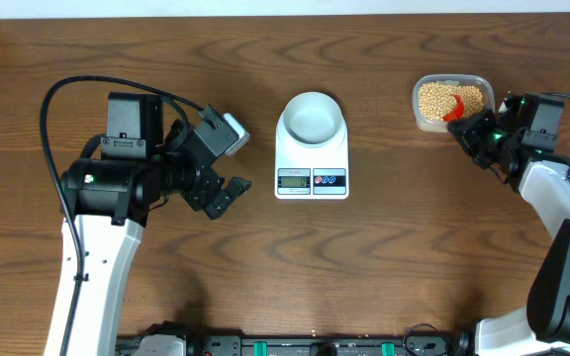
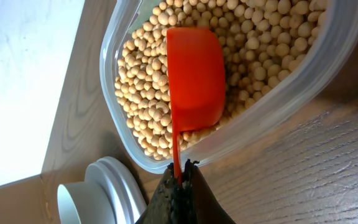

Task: Scoop item into bowl and weigh 50g on scale

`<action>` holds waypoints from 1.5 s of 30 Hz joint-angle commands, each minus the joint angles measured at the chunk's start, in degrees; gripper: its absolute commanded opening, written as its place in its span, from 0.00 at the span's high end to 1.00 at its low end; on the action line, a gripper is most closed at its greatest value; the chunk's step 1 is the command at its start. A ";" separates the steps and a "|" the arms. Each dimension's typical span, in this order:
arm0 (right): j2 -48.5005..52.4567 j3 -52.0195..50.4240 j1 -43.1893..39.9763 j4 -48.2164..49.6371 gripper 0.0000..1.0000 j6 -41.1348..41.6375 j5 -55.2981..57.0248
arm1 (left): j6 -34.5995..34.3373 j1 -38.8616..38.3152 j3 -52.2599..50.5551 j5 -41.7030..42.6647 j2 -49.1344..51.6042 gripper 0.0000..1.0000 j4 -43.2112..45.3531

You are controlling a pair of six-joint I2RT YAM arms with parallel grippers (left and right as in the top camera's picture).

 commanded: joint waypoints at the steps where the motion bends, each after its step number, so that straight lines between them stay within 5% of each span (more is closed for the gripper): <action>1: 0.57 0.11 -0.26 -0.81 0.99 0.63 -2.32 | 0.55 0.24 0.98 0.94 -0.42 0.02 -0.15; 45: 0.57 0.11 -7.06 -0.55 0.99 0.59 -13.33 | 0.55 0.24 0.98 0.94 -0.42 0.02 -0.15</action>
